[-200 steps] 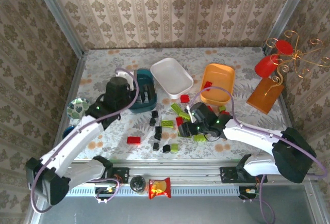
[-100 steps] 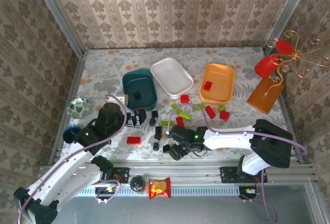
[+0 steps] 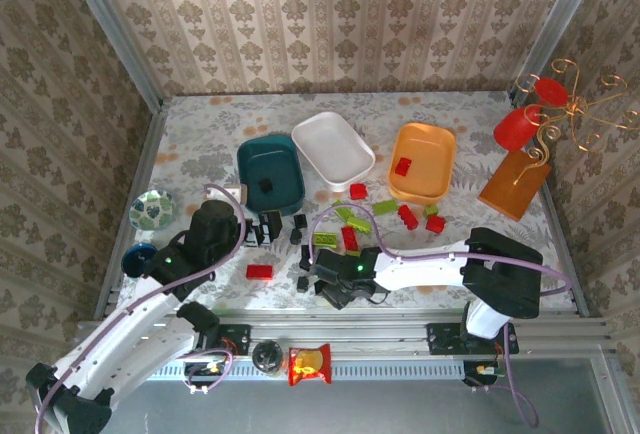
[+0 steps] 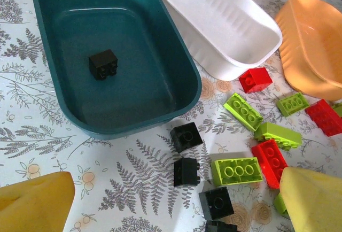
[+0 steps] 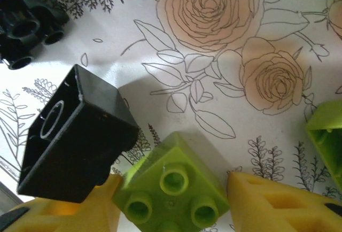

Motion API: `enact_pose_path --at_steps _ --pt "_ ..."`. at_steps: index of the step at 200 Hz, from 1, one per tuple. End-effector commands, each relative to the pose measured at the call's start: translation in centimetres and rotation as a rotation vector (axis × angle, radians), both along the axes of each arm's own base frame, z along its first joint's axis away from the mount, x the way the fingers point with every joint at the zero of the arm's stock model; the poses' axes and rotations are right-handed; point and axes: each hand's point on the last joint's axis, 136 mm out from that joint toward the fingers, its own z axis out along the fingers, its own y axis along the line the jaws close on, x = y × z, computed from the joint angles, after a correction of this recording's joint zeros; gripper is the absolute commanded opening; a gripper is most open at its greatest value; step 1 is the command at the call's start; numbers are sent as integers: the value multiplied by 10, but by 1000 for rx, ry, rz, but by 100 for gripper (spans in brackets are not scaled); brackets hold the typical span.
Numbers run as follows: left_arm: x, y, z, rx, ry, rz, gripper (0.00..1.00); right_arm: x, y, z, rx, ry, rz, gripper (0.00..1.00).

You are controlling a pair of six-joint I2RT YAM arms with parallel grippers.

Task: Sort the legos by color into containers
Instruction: Pick up the lego from the bottom-center of the table, then place the lego in the container.

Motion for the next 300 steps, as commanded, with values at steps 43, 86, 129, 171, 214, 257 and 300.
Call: enact_pose_path --at_steps 43,86,129,171,214,257,300 --pt "-1 3 -9 14 24 11 100 6 2 7 20 -51 20 31" --pt "-1 7 -8 26 11 18 100 17 -4 55 181 -74 -9 26" --pt "-1 8 -1 20 -17 16 100 100 -18 146 435 -199 -180 25" --pt "-3 7 -4 23 -1 4 100 219 -15 155 435 -242 -353 25" --pt "-9 6 -20 58 60 -16 99 308 -18 112 315 -200 -501 28" --pt "-11 -7 -44 88 146 -75 93 339 -25 94 258 -179 -577 46" --pt "-10 -23 -53 104 172 -136 90 338 -24 130 322 -221 -567 70"
